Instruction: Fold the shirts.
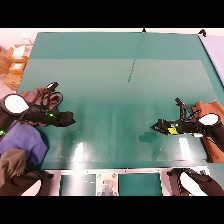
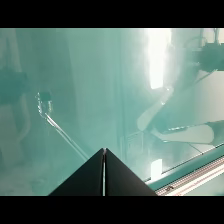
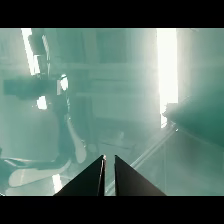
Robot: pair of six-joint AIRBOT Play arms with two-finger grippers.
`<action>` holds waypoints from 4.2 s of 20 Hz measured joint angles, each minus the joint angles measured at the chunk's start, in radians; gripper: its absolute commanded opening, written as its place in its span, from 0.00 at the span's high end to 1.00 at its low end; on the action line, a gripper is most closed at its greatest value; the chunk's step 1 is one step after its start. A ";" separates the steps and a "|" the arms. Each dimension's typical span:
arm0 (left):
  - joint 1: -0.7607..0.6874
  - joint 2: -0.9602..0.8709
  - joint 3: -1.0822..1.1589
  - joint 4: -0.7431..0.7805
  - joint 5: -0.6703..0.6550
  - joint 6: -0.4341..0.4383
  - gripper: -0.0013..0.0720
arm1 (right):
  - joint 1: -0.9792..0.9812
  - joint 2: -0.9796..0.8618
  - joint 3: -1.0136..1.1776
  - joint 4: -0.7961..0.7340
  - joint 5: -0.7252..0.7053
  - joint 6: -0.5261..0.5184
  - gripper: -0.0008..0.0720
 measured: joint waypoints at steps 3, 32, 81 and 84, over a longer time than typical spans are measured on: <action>0.000 0.000 0.000 0.000 0.000 0.000 0.94 | 0.000 0.000 0.000 0.000 0.000 0.000 0.86; 0.035 -0.020 0.113 0.584 0.219 -0.074 0.00 | 0.000 0.000 0.000 0.097 -0.024 0.000 0.30; -0.064 -0.381 0.482 0.045 -0.281 -0.027 0.00 | 0.037 -0.271 0.314 0.097 0.079 0.006 0.23; -0.116 -0.321 0.240 -0.039 -0.177 -0.041 0.00 | 0.086 -0.401 0.313 0.126 0.015 -0.033 0.23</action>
